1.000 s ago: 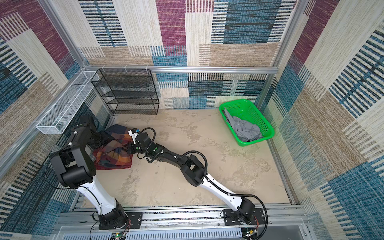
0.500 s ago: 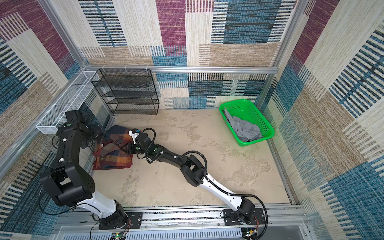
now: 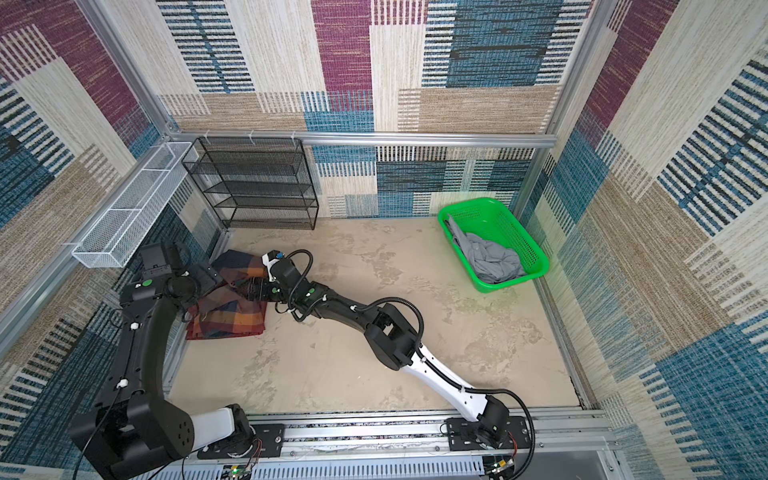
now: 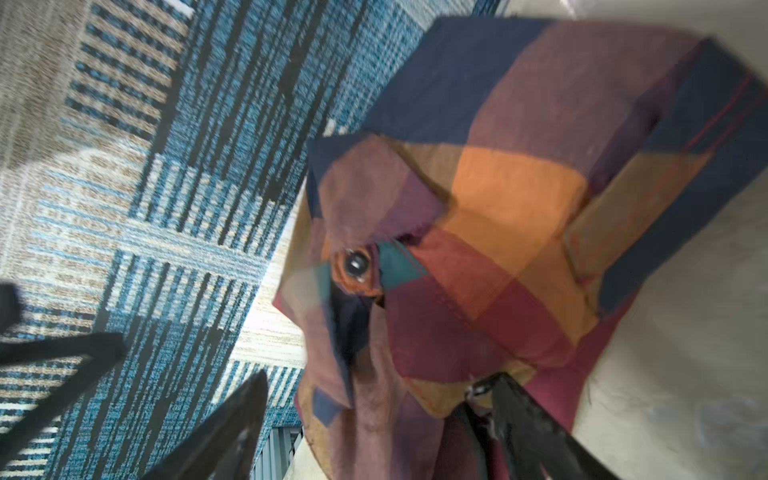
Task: Fold and stack the long sleeve shirts
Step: 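Lay the plaid bundle on top of the maroon shirt with both grippers and release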
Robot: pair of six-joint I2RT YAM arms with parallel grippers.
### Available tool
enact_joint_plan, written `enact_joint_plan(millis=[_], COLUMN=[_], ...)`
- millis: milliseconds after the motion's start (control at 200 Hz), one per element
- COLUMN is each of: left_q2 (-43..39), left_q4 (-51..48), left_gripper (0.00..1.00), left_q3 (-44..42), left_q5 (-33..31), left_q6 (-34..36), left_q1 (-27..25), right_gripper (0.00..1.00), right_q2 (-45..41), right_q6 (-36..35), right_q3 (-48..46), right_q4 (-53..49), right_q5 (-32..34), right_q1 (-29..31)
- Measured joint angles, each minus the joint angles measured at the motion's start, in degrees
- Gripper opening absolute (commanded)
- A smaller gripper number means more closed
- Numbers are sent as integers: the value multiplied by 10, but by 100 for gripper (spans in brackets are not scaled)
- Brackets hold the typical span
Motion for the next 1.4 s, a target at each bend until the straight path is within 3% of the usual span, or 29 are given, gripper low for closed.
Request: enact_joint_plan(millis=[260, 421, 556, 631, 811, 916, 1002, 1077, 1292, 1397], left_q2=[-52, -92, -104, -116, -155, -159, -162, -165, -178, -204], left_q4=[26, 28, 26, 19, 7, 3, 2, 3, 3, 19], left_gripper=[90, 90, 90, 90, 90, 90, 90, 89, 92, 99], left_q3=[-89, -118, -118, -116, -120, -125, -129, -132, -137, -143], left_q5=[26, 44, 55, 55, 55, 54, 53, 52, 53, 60], left_q6=[-1, -1, -1, 0, -1, -1, -1, -1, -1, -1], left_q1=[2, 1, 1, 1, 1, 1, 1, 2, 2, 2], right_gripper=[86, 81, 76, 69, 32, 20, 18, 22, 64, 74], right_q2=[-12, -49, -57, -51, -14, 36, 76, 99, 78, 42], right_q6=[-9, -42, -77, -94, -107, -96, -80, -71, -127, -182], right_q3=[-57, -131, -84, -12, 50, 66, 94, 111, 86, 59], right_q4=[-50, -56, -75, -83, -52, -49, -31, -17, -32, -58], right_q5=[21, 29, 11, -18, -70, -118, -154, -170, -189, -184], right_q1=[-23, -24, -23, -24, -21, -20, -18, -18, -18, -18])
